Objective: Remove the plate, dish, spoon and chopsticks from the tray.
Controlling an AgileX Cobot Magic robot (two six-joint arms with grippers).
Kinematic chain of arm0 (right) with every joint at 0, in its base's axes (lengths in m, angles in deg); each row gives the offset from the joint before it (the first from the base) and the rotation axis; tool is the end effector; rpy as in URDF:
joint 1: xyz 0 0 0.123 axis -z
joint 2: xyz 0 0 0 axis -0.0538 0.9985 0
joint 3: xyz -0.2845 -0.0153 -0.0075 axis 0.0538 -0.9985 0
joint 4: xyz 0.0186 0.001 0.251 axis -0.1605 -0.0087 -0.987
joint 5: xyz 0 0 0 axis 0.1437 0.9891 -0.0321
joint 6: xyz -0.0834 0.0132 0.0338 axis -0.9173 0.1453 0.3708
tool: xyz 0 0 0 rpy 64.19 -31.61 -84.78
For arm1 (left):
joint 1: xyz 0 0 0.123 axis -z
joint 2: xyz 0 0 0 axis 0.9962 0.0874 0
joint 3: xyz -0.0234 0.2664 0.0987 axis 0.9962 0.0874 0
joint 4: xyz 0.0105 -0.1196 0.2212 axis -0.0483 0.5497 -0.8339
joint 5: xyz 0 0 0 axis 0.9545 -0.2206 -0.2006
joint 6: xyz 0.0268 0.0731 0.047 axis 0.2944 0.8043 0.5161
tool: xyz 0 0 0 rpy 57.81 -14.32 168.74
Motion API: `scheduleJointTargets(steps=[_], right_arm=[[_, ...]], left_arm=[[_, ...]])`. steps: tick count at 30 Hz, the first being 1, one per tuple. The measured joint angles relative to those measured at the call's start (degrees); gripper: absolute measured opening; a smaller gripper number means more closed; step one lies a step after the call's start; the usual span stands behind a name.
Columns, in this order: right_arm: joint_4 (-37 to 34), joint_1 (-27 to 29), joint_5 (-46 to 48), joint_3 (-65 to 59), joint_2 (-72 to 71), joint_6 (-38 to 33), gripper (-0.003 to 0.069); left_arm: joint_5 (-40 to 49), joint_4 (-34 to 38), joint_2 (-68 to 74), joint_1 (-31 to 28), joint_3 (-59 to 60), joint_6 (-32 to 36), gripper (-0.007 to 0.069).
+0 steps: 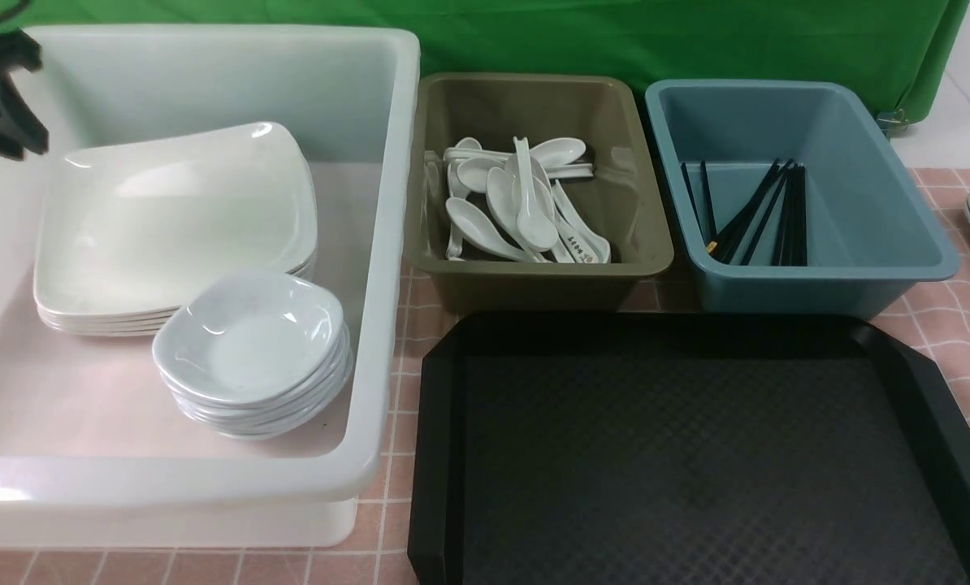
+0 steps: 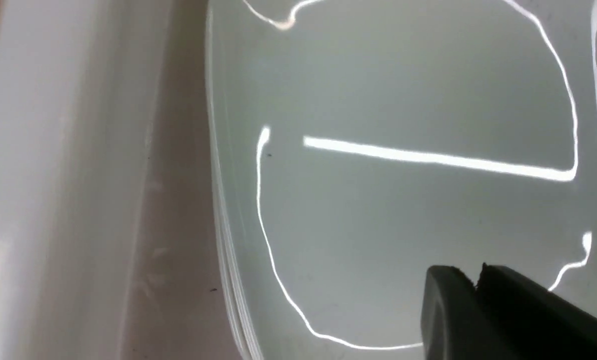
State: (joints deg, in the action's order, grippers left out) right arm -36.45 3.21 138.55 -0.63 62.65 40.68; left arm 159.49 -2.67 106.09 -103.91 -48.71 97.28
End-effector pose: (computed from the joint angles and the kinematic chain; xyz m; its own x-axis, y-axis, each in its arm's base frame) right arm 0.1585 0.0333 0.4129 -0.6381 -0.0688 -0.7669 -0.3248 0.9271 0.1870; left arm 0.4348 0.1203 0.2894 -0.8979 -0.2407 -0.3686 -0.1506 0.9547 -0.2566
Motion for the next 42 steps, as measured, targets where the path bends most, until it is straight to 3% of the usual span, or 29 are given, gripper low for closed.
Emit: scheduleJointTargets(steps=[4, 15, 17, 24, 27, 31, 35, 42], right_arm=[[0.0, 0.0, 0.2, 0.0, 0.0, 0.0, 0.0073], [4.2, -0.4, 3.6, 0.1, 0.6, 3.4, 0.0073], [8.7, -0.4, 3.6, 0.1, -1.7, 5.7, 0.0073], [18.8, -0.4, 3.4, -2.6, -16.1, 9.8, 0.0071], [18.4, -0.4, -1.4, -7.1, -23.0, 7.0, 0.0031], [8.4, -0.4, -25.1, -20.3, -33.4, -3.7, 0.003], [5.2, -0.4, -41.6, -29.1, -34.9, -5.0, 0.003], [4.5, -0.4, -47.2, -33.9, -34.9, -5.2, 0.003]], left_arm=[[0.4, -1.4, 0.0, 3.2, 4.4, 0.6, -0.0001], [0.1, -1.1, -10.3, 12.3, 6.6, -0.1, -0.0004], [0.1, -0.9, -14.7, 16.2, 8.1, 0.7, -0.0004], [0.5, -0.8, -20.9, 21.0, 11.6, 1.5, -0.0003], [0.6, -0.6, -21.8, 21.5, 11.7, 1.7, -0.0003], [0.6, -0.6, -22.0, 21.5, 11.8, 2.6, -0.0003], [0.6, -0.6, -22.0, 21.5, 11.9, 3.0, -0.0003], [0.6, -0.7, -22.0, 21.5, 11.9, 3.5, -0.0003]])
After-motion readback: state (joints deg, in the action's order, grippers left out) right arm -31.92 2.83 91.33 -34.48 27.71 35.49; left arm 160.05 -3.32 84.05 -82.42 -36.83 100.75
